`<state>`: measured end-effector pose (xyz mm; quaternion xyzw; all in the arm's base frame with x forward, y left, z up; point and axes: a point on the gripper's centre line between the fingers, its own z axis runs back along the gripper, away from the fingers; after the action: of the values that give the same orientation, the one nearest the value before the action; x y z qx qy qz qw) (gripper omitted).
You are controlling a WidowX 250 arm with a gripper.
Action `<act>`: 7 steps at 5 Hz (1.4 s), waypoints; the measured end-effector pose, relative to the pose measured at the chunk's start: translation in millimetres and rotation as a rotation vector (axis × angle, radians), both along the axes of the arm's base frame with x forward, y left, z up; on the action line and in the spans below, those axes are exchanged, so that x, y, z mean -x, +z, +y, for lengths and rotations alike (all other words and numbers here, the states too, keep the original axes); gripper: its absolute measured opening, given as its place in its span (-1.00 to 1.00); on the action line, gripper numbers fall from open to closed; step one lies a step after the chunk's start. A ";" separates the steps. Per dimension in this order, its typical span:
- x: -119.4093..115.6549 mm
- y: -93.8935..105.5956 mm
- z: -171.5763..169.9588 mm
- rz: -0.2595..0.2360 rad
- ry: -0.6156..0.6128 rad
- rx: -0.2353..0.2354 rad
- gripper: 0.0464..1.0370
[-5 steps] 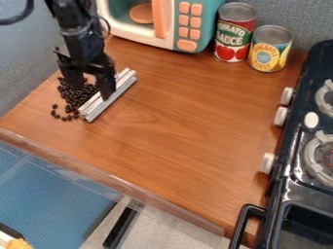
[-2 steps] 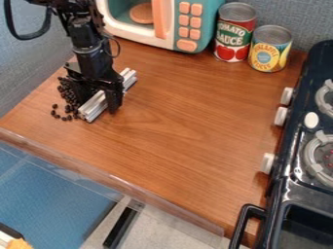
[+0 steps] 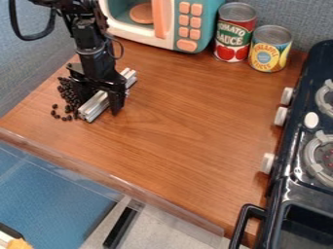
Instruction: Sweep into pile
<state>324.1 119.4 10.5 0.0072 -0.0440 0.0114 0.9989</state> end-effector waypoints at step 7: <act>-11.8 7.8 -4.2 -0.012 0.025 -0.011 0.82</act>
<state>335.9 115.2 18.3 0.0129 -0.0498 0.0239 0.9984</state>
